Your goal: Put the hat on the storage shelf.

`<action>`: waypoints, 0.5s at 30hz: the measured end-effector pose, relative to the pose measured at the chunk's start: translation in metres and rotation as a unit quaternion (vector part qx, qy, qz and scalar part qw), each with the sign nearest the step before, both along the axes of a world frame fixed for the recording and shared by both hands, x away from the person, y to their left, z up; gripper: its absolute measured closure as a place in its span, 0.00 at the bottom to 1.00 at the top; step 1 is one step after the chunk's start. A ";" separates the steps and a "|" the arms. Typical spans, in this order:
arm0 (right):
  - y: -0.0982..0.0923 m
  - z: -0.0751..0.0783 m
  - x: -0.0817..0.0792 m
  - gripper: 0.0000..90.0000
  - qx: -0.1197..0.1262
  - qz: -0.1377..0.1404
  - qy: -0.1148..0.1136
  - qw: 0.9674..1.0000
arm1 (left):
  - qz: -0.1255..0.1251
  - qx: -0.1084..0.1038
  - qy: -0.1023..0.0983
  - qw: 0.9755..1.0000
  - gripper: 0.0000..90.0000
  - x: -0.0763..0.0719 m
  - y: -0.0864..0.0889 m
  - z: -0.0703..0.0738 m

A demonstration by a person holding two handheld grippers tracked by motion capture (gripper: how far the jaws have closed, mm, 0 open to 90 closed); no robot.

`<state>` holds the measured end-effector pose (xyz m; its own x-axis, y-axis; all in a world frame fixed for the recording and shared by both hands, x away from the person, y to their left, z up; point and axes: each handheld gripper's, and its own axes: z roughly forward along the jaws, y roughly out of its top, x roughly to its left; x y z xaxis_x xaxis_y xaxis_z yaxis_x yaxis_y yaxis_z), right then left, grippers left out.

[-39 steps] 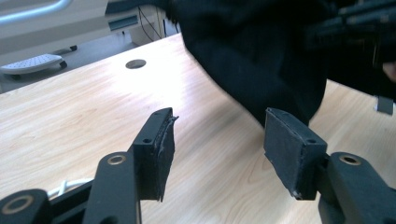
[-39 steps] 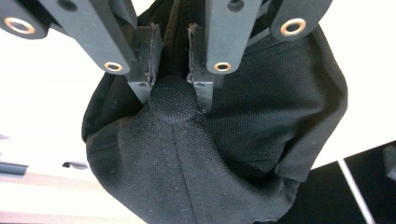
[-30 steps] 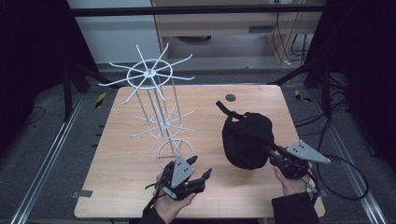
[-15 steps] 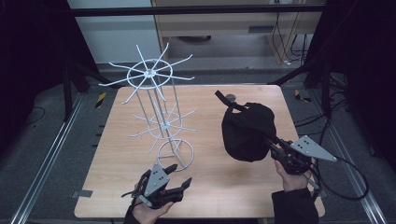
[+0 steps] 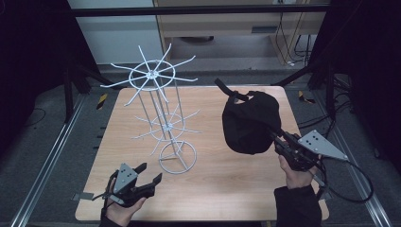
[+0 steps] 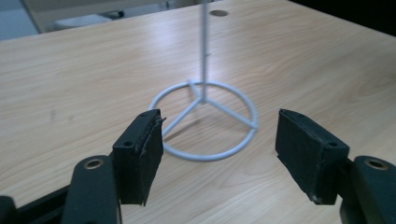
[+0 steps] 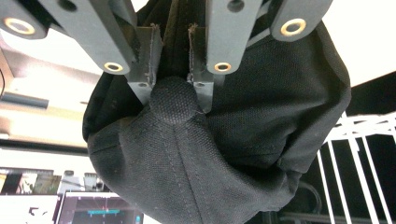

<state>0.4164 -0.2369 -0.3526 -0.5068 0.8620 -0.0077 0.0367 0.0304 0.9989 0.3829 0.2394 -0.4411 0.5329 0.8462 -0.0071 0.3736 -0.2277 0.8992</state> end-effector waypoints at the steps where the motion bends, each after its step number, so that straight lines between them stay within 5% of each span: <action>1: 0.000 0.003 0.000 0.86 0.003 0.001 -0.004 1.000 | 0.004 -0.003 0.005 1.000 0.35 0.002 0.004 -0.001; 15: 0.012 0.045 -0.004 0.86 0.036 0.021 -0.074 0.996 | 0.074 -0.010 0.031 0.997 0.34 0.025 0.048 -0.014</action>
<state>0.4129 -0.2249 -0.3078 -0.5397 0.8415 -0.0228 -0.1104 -0.0439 0.9929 0.4076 0.2871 -0.4554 0.4011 0.9145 -0.0537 0.4559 -0.1484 0.8776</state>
